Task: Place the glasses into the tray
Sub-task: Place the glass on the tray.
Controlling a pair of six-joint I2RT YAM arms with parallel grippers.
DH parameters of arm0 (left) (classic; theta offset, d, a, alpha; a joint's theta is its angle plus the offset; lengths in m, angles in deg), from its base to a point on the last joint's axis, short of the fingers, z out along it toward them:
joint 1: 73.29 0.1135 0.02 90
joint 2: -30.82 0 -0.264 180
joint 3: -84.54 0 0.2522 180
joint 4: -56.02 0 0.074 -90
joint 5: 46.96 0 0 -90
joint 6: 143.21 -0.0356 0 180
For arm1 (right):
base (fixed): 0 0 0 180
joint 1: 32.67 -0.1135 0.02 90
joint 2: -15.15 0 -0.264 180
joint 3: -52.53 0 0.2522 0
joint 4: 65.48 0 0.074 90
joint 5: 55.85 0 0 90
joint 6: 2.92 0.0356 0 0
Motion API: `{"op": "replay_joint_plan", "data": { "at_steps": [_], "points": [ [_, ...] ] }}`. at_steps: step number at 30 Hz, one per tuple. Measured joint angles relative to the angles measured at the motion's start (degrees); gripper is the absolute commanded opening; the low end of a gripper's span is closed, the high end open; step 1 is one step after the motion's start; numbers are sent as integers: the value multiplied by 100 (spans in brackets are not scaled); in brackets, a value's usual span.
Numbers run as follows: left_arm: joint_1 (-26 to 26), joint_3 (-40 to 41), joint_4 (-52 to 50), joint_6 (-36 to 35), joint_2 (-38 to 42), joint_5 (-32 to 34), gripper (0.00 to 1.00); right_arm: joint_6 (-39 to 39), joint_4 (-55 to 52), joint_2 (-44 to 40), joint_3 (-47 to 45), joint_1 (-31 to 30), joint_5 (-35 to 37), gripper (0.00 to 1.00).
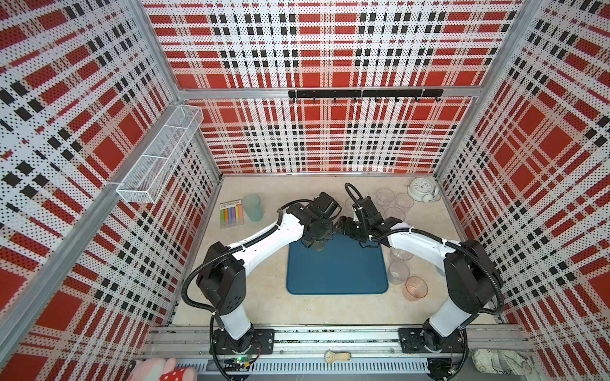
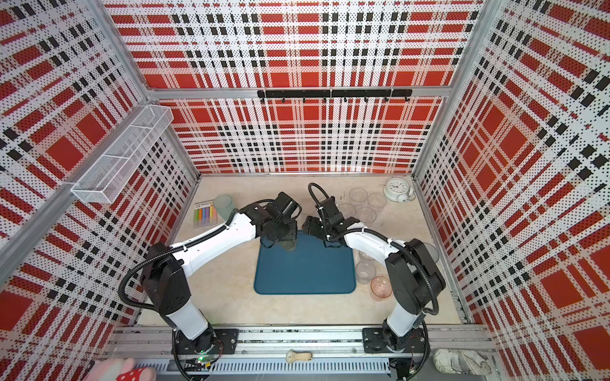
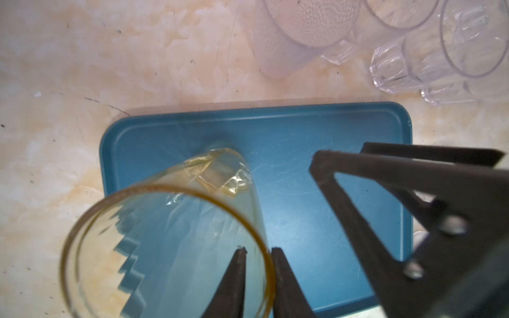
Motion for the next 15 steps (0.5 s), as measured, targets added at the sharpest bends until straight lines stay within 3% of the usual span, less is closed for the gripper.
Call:
{"op": "replay_joint_plan", "data": {
  "at_steps": [15],
  "points": [
    [0, -476, -109, -144, -55, 39, 32, 55, 48, 85, 33, -129, -11, 84]
  ]
}}
